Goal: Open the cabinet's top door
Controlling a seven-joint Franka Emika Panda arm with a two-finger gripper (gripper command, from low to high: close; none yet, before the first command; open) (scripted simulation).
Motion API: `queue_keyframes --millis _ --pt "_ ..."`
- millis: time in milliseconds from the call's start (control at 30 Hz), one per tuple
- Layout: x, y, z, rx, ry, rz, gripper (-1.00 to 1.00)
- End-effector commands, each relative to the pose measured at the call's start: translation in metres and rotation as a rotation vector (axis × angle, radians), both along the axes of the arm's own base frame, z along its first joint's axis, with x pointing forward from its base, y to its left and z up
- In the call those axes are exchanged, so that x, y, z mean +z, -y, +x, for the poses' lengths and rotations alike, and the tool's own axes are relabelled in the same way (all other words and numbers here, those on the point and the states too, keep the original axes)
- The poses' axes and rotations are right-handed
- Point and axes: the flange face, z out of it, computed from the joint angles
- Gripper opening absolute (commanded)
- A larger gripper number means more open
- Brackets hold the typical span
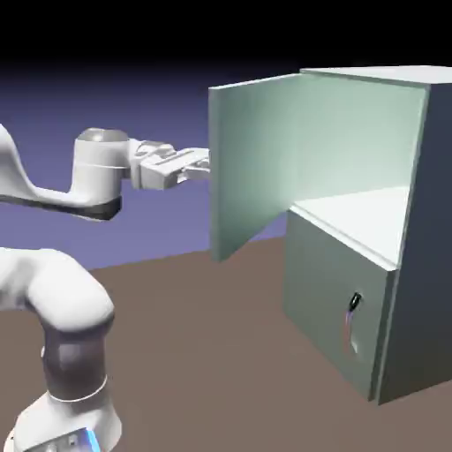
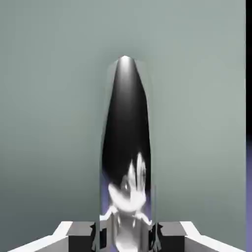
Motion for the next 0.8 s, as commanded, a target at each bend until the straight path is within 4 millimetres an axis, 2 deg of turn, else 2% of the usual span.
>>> queue_keyframes --millis 0,400,767 --pt "0.000 -0.009 -0.002 -0.027 0.000 0.000 -1.00" --pt "0.000 -0.115 -0.005 -0.323 0.000 0.000 -1.00" --pt "0.000 -0.178 0.008 -0.503 0.000 0.000 -1.00"
